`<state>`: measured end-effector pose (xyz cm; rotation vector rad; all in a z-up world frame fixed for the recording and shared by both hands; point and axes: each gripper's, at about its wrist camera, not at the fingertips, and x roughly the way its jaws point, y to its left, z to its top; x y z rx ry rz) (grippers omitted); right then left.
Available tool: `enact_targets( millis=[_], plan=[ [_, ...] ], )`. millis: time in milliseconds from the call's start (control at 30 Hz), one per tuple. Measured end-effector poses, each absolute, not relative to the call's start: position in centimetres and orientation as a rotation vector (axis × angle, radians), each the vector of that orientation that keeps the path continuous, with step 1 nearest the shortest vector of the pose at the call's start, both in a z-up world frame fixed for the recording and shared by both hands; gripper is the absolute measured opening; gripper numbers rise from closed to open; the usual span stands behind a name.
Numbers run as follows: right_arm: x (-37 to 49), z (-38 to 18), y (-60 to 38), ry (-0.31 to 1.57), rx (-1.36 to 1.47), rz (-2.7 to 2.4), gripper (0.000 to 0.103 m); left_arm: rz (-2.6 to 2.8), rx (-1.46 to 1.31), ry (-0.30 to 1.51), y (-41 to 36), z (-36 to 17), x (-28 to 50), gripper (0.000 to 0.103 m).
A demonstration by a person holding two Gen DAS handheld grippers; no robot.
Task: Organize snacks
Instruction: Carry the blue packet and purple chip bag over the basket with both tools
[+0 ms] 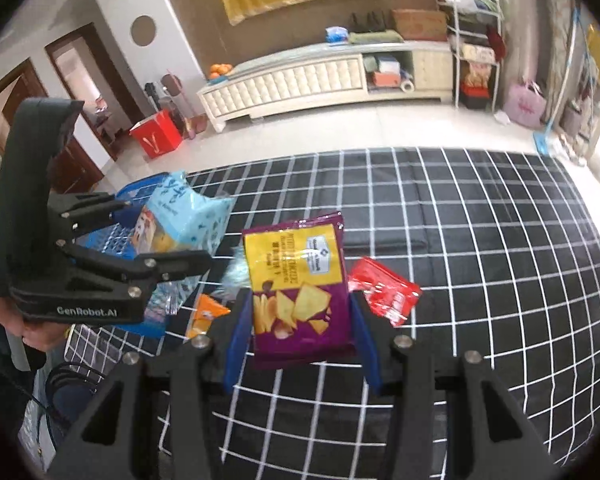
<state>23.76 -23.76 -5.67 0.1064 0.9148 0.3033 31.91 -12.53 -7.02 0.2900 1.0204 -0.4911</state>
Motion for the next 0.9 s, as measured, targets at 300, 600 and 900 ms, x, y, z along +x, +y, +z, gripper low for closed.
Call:
enact_targets(
  millis=[300, 600, 900],
  plan=[
    [21.7, -2.7, -17.7, 0.849, 0.026, 0.336, 0.052, -0.43, 0.241, 0.95, -5.7, -4.0, 28.6, 0.064],
    [21.0, -2.0, -11.1, 0.837, -0.041, 0.421, 0.052, -0.351, 0.188, 0.924, 2.3, -2.3, 25.9, 0.064],
    [22.1, -3.1, -5.8, 0.871, -0.088, 0.491, 0.052, -0.29, 0.125, 0.94, 8.8, -3.3, 25.1, 0.064]
  ],
)
